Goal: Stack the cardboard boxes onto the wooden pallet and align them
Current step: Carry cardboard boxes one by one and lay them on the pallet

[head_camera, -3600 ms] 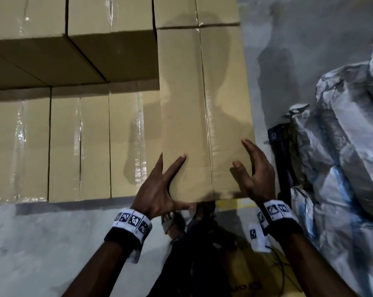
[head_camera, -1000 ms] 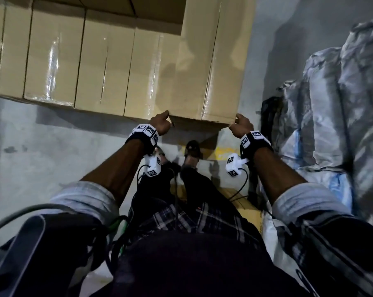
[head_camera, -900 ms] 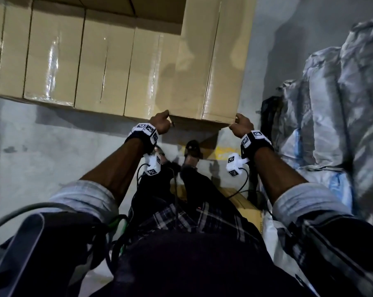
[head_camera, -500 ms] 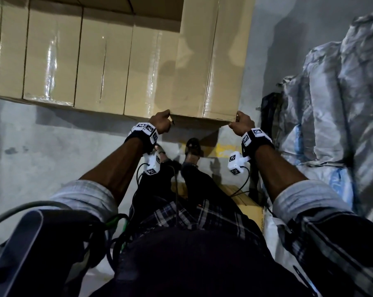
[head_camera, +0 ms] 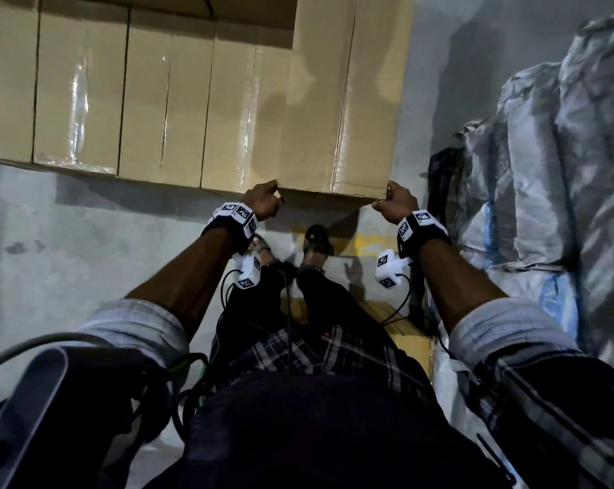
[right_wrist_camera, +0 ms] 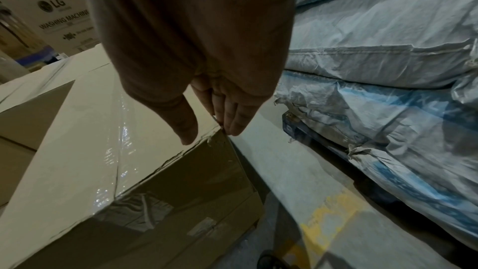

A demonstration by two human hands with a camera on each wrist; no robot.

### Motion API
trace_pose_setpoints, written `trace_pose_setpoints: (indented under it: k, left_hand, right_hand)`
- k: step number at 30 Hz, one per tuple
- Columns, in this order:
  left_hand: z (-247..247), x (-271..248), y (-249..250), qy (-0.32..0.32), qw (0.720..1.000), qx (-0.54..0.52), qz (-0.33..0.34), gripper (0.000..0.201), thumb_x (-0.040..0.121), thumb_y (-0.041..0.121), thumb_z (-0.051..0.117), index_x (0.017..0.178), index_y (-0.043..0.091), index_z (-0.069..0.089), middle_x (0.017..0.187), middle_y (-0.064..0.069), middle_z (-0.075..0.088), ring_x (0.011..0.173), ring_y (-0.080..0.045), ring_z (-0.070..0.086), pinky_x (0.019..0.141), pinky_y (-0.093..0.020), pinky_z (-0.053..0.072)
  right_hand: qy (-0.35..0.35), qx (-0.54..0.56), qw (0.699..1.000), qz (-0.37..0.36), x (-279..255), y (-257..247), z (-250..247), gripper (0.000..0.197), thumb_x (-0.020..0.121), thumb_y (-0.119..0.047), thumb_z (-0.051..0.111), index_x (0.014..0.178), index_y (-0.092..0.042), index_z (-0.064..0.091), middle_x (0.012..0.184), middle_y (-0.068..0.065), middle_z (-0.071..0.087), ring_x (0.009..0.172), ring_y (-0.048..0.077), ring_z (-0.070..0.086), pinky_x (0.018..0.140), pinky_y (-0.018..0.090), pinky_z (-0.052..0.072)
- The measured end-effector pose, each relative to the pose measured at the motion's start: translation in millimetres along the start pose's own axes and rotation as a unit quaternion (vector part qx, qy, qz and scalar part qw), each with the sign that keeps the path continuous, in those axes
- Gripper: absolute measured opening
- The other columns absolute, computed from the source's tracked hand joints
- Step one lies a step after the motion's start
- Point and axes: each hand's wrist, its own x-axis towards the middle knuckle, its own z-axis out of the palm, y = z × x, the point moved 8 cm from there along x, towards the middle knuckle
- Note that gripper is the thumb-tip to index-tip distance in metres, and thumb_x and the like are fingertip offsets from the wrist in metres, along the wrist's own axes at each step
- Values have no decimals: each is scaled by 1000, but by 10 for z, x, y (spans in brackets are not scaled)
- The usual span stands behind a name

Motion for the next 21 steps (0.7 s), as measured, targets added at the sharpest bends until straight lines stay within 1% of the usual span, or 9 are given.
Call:
trace_pose_setpoints:
  k: [5,10,11,13,14,15,18,19,21]
  left_hand:
    - [40,-39,19,-13,1000,6,4,72,96,2,55,162,10,29,164,-12,36,149,-33,37,115,-36,35]
    - [-112,-266,48,-3,999,29,33,66,102,13,57,162,9,29,163,-14,37,150,-32,36,120,-37,31]
    - [-176,-335,33,2,999,28,39,65,102,15,58,161,8,31,162,-14,40,149,-31,38,120,-37,31]
    - [-341,-511,0,12,998,13,55,60,103,19,60,159,10,38,156,-12,50,145,-30,44,118,-36,34]
    - [-459,-617,-12,19,998,4,66,58,103,20,61,157,13,42,152,-11,54,142,-29,48,115,-34,36]
    - [-573,-708,-27,28,997,-7,78,56,103,21,62,156,16,45,148,-10,58,139,-27,52,113,-33,38]
    - [-1058,-1042,-120,96,987,-59,113,51,102,21,65,151,21,51,140,-7,64,128,-24,61,106,-32,44]
    - [-1246,-1156,-184,129,981,-89,118,49,102,20,65,150,22,53,138,-6,65,124,-23,63,104,-34,47]
    - [-1536,-1365,-318,185,966,-127,129,47,101,21,65,147,24,55,135,-6,66,116,-22,66,102,-38,51]
  right_hand:
    - [-2,13,1000,-4,-44,-7,-29,53,93,-23,73,143,-17,56,139,10,64,128,34,59,103,33,44]
    - [40,9,999,-33,-223,-191,-213,71,96,-29,72,155,-9,40,155,14,49,141,33,48,109,28,35]
    - [55,19,997,-47,-261,-266,-262,71,96,-28,72,156,-8,40,155,14,48,141,31,48,106,22,33]
    - [76,35,993,-84,-358,-483,-334,64,96,-21,72,152,-7,45,153,16,49,137,30,51,89,7,30]
    - [77,32,991,-105,-413,-630,-345,61,96,-20,71,151,-7,47,152,17,50,135,30,53,85,5,29]
    - [75,22,989,-124,-464,-756,-323,59,95,-20,71,149,-8,49,150,17,51,134,30,54,88,7,30]
    - [52,-12,978,-204,-635,-1316,-164,58,92,-26,74,145,-14,54,147,14,55,136,32,51,110,28,35]
    - [41,-18,972,-230,-689,-1546,-90,56,92,-26,74,144,-15,56,147,13,55,136,31,51,112,32,36]
    - [18,-37,959,-280,-823,-1975,97,54,91,-26,74,142,-17,57,147,11,56,136,30,51,112,32,37]
